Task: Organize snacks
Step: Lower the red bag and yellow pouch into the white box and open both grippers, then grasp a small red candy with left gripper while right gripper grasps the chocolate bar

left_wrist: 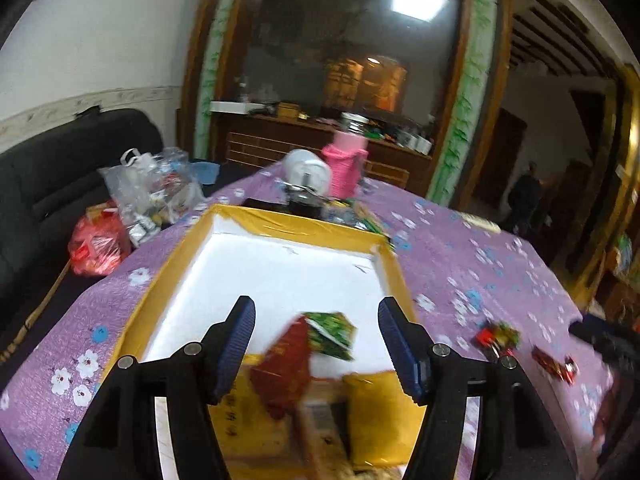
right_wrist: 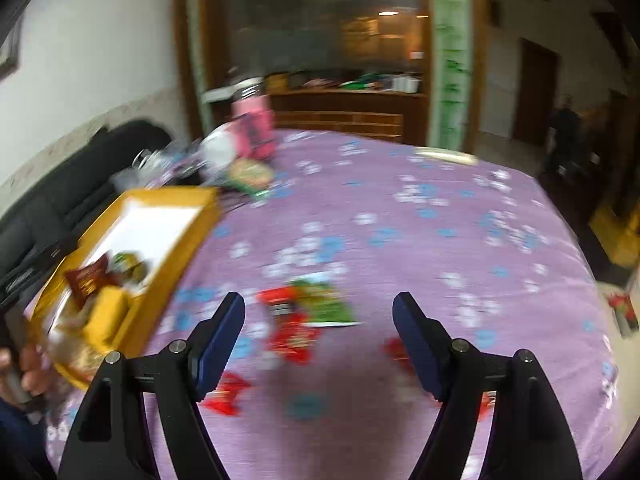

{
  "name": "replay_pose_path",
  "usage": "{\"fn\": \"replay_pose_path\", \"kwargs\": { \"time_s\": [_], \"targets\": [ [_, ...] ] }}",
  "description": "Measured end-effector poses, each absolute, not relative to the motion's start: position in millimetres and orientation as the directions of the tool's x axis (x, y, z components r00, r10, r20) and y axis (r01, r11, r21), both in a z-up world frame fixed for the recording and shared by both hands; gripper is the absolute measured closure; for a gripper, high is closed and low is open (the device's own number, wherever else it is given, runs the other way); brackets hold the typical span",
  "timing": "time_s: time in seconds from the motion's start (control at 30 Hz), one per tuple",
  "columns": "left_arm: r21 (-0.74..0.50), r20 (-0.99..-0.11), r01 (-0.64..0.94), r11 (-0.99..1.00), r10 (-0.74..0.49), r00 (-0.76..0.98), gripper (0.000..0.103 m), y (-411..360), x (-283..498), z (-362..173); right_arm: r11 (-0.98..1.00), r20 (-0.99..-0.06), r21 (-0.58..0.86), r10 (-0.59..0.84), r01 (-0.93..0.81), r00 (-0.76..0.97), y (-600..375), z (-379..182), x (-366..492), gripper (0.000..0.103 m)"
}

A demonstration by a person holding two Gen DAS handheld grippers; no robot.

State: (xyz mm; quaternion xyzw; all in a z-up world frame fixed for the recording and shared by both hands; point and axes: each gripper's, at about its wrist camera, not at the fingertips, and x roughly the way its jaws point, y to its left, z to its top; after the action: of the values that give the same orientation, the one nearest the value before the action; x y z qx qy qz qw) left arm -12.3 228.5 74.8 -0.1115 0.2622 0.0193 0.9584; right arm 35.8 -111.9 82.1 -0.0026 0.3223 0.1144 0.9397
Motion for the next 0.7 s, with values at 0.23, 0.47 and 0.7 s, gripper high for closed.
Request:
{"fn": "replay_pose_path", "kwargs": {
  "time_s": [0.23, 0.47, 0.7],
  "targets": [
    [-0.255, -0.606, 0.049, 0.966, -0.199, 0.770, 0.035, 190.3, -5.1, 85.3, 0.972, -0.723, 0.205, 0.229, -0.114, 0.651, -185.8, 42.1, 72.1, 0.041],
    [-0.309, -0.696, 0.268, 0.913, -0.409, 0.590, 0.046, 111.9, -0.4, 72.2, 0.958, -0.758, 0.256, 0.284, -0.133, 0.588, -191.6, 30.9, 76.6, 0.051],
    [-0.286, -0.765, 0.317, 0.904, -0.415, 0.493, 0.055, 68.1, 2.3, 53.0, 0.974, -0.810, 0.157, 0.221, -0.161, 0.543, -174.1, 13.3, 80.4, 0.063]
  ]
}}
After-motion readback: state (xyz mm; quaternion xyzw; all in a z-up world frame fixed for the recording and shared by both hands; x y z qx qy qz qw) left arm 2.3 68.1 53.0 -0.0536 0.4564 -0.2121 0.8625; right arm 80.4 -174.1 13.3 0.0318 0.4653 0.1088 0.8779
